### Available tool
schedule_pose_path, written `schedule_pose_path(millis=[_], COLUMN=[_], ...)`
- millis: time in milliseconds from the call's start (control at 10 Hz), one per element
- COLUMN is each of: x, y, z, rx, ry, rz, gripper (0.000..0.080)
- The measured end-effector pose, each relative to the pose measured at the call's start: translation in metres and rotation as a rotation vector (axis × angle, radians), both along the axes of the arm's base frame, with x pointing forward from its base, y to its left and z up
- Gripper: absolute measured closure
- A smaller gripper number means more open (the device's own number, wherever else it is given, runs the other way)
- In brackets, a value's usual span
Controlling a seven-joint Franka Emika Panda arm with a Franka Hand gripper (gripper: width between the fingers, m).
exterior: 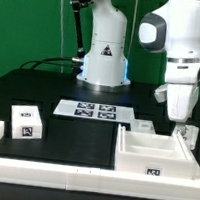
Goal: Assemble cabinet
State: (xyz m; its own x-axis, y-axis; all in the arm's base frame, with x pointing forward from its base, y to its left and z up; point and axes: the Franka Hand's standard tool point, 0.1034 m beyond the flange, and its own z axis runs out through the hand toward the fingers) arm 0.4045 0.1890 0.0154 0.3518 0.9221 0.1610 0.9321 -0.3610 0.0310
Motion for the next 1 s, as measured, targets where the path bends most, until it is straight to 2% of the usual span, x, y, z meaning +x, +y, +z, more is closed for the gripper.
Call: schedule_pose_path(millis=[200, 300, 400, 500, 1000], x=[-0.0014, -0.0012, -0.001, -0.0008, -0.0006], y=[0.0008, 0.0004, -0.0003, 0.0, 0.0001], z=[-0.0029, -0.0034, -0.004, -0.0039, -0.0037], rx=[0.0, 0.001, 0.002, 0.003, 0.003], ry=[0.005, 0.006, 0.005, 0.003, 0.002], rz=[0.0, 0.001, -0.001, -0.001, -0.001], gripper=[0.0408, 0.059, 0.059, 0.0718, 0.0732])
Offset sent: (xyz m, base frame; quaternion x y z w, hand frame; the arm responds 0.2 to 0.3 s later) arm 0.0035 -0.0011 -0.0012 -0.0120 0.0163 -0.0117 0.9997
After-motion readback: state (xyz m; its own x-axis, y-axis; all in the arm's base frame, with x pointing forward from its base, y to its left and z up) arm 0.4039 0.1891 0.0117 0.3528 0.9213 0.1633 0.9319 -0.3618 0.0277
